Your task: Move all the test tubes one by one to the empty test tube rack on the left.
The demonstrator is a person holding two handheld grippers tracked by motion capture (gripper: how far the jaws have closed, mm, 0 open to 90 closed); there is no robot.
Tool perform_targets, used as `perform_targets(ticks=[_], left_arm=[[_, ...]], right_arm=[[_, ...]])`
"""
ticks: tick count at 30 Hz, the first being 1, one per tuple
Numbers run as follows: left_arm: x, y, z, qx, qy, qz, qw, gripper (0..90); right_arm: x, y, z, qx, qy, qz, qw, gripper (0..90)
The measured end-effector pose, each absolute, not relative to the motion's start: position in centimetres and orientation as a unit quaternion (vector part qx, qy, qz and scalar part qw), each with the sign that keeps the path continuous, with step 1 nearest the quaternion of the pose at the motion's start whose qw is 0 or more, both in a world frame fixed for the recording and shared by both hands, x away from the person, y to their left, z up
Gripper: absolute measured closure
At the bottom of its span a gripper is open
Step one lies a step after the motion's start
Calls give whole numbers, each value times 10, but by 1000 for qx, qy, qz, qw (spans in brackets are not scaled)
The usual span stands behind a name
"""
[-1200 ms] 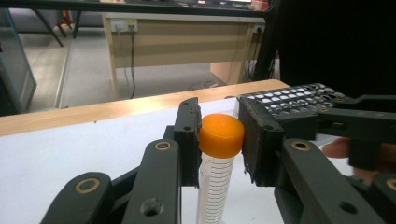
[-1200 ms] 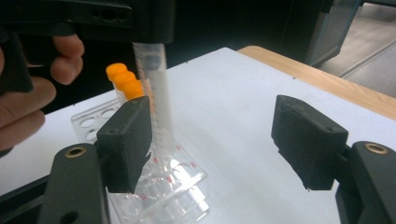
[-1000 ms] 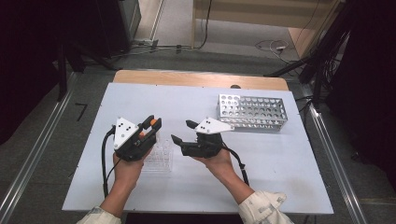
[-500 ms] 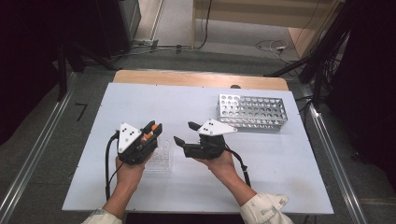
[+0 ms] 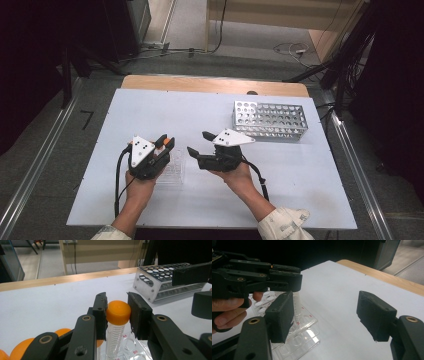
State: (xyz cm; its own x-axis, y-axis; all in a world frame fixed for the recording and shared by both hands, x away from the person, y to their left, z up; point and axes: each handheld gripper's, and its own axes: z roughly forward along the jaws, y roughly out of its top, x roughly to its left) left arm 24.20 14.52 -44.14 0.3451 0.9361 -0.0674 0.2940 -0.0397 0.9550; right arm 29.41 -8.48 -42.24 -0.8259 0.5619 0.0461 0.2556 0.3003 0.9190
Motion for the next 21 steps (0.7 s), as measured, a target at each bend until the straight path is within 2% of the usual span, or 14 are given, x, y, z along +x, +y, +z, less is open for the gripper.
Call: perform_targets(ticks=[3, 8, 13, 21], left_arm=[[242, 145, -440, 644, 476, 320, 506, 687], [239, 147, -437, 637, 477, 323, 512, 581], [236, 152, -432, 629, 485, 325, 514, 402], [234, 161, -430, 627, 499, 317, 507, 267]], right_arm=[[294, -86, -423, 258, 793, 532, 145, 289], [295, -88, -424, 263, 791, 533, 147, 276], [297, -93, -425, 271, 789, 530, 153, 264], [301, -117, -431, 296, 786, 515, 170, 247]])
